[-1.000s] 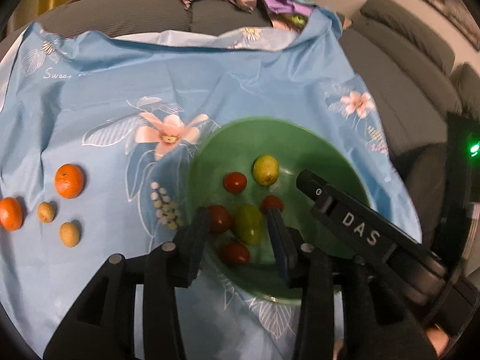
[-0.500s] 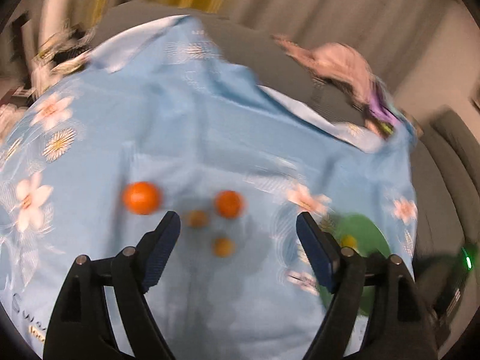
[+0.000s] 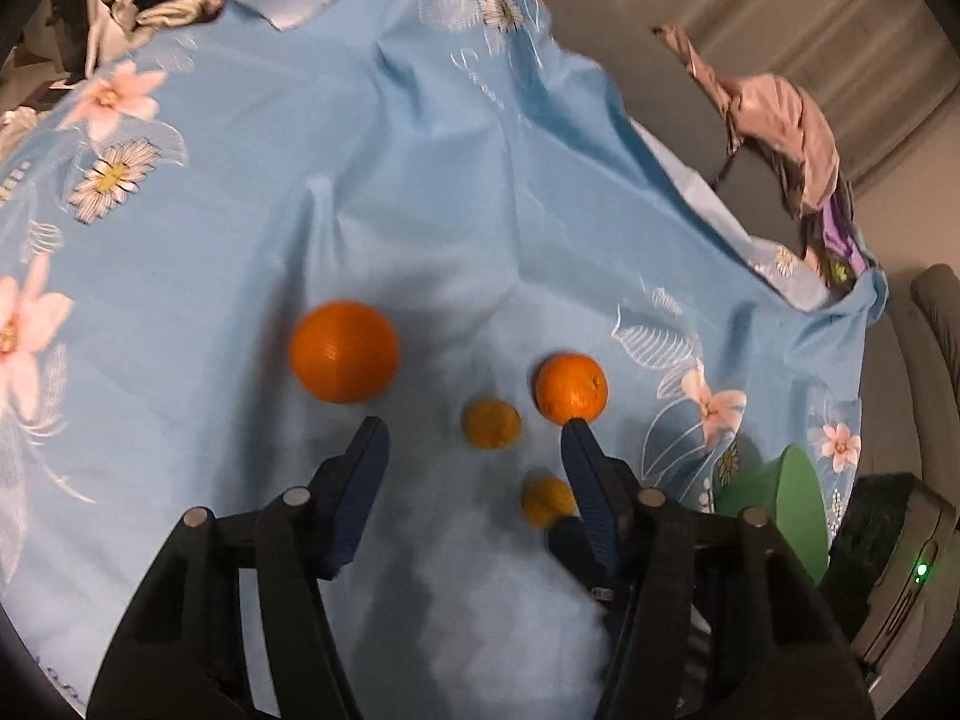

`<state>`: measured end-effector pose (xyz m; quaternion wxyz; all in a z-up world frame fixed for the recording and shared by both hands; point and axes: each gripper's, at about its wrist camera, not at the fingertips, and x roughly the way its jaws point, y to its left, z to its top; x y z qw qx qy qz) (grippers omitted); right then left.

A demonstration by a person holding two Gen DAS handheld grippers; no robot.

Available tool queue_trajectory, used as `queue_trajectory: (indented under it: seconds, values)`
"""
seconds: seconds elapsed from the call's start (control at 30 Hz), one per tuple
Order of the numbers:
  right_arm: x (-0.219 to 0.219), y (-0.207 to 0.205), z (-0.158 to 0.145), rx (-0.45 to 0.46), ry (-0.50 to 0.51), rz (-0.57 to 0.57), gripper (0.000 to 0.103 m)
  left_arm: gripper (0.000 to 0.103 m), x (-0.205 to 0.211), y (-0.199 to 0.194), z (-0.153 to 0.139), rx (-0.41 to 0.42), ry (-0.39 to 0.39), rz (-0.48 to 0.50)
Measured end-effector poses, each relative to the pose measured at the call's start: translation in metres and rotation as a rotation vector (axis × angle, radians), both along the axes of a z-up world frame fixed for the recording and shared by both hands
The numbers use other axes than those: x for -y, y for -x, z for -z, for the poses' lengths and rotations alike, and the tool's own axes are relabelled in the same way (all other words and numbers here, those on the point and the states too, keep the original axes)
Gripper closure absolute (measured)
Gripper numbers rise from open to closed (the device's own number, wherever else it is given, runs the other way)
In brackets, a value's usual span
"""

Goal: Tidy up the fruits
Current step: 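Withdraw both open tools from the bowl toward the kumquats and mandarins, then grasp a small kumquat with the right tool while the left tool grasps another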

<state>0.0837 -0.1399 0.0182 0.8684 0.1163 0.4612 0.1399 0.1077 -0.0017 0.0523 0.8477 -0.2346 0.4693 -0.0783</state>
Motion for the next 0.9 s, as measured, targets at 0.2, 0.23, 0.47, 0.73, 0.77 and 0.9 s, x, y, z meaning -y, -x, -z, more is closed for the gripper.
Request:
queue_trajectory:
  seconds: [0.2,0.23,0.47,0.73,0.77,0.9]
  values:
    - [-0.010,-0.011,0.017,0.002,0.070,0.015,0.061,0.051,0.007,-0.014,0.013,-0.032,0.031,0.024]
    - [-0.010,-0.012,0.018,0.007,0.080,0.013,0.061,0.054,0.008,-0.017,0.014,-0.033,0.039,0.030]
    - [-0.012,-0.014,0.019,0.014,0.065,-0.014,0.074,0.064,0.018,-0.032,0.022,-0.054,0.029,0.056]
    - [-0.013,-0.012,0.015,0.015,0.095,0.000,0.074,0.076,0.025,-0.037,0.033,-0.080,-0.001,0.080]
    - [-0.011,-0.011,0.015,0.012,0.099,0.009,0.074,0.075,0.026,-0.037,0.033,-0.079,-0.011,0.082]
    - [-0.004,-0.008,0.015,0.000,0.098,0.033,0.074,0.076,0.028,-0.034,0.032,-0.078,-0.027,0.092]
